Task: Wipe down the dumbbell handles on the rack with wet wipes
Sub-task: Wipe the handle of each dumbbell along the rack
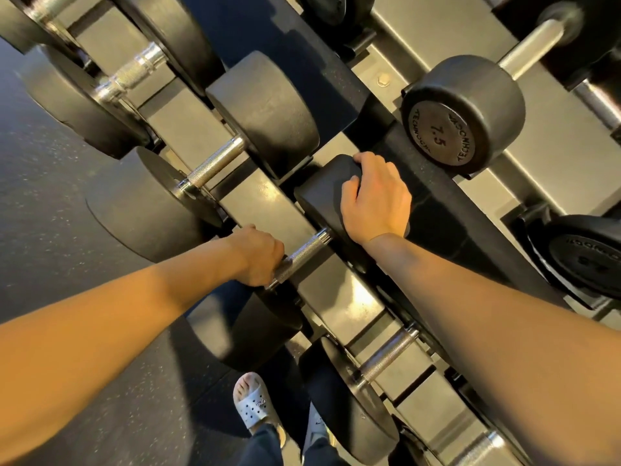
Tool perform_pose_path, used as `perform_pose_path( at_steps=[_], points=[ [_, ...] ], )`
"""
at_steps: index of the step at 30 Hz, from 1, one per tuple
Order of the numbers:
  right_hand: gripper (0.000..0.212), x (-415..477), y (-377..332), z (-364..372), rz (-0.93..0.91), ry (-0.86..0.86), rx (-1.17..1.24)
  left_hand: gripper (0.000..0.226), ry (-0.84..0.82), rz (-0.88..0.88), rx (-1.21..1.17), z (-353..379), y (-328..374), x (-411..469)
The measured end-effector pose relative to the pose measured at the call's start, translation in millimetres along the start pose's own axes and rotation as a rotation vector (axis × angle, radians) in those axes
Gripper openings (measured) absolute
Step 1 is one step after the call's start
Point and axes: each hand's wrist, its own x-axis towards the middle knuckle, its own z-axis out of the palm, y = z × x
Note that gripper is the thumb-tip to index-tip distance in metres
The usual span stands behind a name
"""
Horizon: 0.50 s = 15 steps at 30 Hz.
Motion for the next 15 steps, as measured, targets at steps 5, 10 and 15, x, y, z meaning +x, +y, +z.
perform_pose_path(
  at_steps=[5,10,15],
  points=[
    [0.030,-1.2,1.2,4.7,0.006,0.059,0.024,0.012,0.066,-0.022,-0.400,1.7,11.3,-19.1],
    [0.024,-2.3,1.0,6.2,-0.058,0.050,-0.020,0.020,0.397,-0.086,-0.724,0.1,2.4,-53.9],
    [0.039,-4.0,-17.0,-3.0,-0.245,0.011,-0.192,0.015,0.524,-0.141,-0.836,-2.1,-19.1,-96.1]
  ],
)
